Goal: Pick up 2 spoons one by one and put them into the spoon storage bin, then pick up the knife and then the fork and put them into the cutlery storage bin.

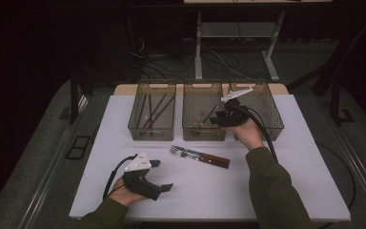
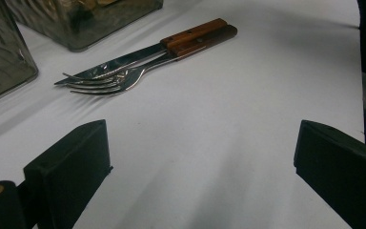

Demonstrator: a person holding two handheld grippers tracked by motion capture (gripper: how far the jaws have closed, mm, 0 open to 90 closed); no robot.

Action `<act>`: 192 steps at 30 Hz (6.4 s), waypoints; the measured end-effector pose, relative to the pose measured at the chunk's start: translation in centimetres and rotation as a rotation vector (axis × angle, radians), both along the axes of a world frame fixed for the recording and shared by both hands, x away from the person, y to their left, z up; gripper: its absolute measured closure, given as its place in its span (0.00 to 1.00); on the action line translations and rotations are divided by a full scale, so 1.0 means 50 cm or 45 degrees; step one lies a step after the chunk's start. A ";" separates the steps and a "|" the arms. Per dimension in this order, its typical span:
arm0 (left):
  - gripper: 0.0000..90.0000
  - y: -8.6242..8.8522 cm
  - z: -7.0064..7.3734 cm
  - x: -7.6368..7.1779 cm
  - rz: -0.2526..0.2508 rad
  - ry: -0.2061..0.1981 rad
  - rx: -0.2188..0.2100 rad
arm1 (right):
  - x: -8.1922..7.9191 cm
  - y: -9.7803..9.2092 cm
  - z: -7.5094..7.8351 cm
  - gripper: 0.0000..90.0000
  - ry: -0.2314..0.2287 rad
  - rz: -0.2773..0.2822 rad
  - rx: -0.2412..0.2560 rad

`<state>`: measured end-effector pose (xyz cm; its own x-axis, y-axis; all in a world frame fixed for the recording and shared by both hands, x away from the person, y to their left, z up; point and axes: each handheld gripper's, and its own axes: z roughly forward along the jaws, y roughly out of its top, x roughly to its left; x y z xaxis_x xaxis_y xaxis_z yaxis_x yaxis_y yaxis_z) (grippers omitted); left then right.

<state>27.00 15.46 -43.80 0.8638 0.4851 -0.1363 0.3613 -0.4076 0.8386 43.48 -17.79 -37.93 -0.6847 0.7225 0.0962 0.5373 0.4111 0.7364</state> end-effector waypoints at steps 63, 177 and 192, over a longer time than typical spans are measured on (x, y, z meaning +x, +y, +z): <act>0.04 -0.001 -0.002 0.000 0.002 0.002 0.014 | -0.196 -0.094 -0.063 0.91 0.028 0.230 0.044; 0.04 -0.003 -0.002 -0.001 -0.020 0.005 0.026 | -0.132 0.087 -0.114 0.79 0.157 0.239 -0.145; 0.04 -0.003 -0.002 -0.001 -0.019 0.004 0.025 | -0.135 0.092 -0.121 0.80 0.128 0.231 -0.194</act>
